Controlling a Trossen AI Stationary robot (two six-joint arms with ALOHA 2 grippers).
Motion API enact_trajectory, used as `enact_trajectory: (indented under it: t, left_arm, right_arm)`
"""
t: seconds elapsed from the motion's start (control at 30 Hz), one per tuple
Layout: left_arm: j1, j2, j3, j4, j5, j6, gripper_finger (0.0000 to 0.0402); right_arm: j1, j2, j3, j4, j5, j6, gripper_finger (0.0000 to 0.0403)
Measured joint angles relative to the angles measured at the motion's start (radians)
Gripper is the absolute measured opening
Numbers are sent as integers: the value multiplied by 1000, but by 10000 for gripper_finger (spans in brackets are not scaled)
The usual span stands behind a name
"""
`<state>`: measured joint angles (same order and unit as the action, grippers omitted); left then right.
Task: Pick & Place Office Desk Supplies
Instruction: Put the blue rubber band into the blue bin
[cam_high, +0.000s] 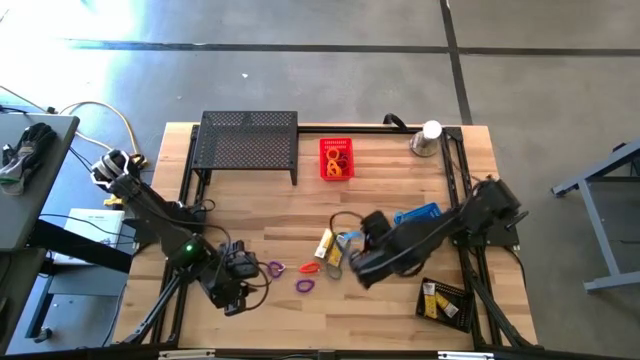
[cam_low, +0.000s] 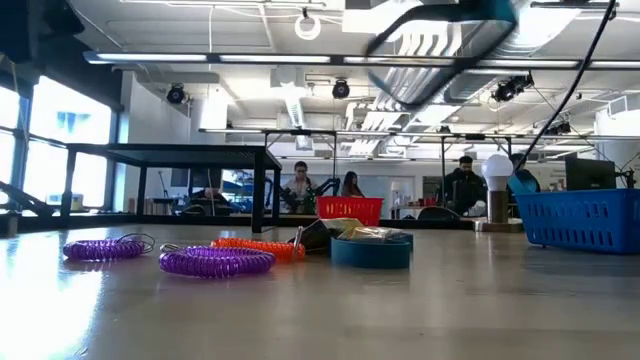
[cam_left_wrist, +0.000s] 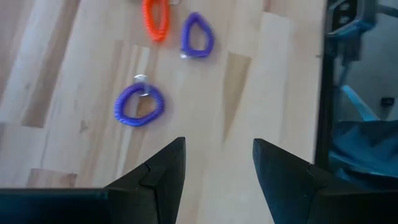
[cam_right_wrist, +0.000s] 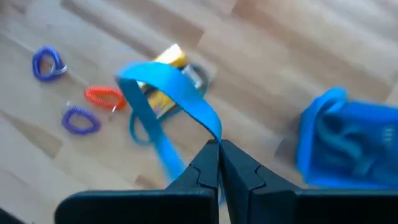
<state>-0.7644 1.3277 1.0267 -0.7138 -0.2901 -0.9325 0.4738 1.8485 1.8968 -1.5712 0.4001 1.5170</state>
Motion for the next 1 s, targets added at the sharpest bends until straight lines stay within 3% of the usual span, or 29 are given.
enact_trajectory:
  t: [0.27,0.7,1.0]
  left_arm:
    - [99,-17,0,-20,6,19,182]
    - [301,-25,0,10,58,108,182]
    - [401,-24,0,61,59,154,182]
  right_arm:
    - [-46,-180,-158,3,44,-114,2]
    - [-55,-513,-552,0,-41,-108,2]
    - [-55,-628,-778,0,-98,-351,2]
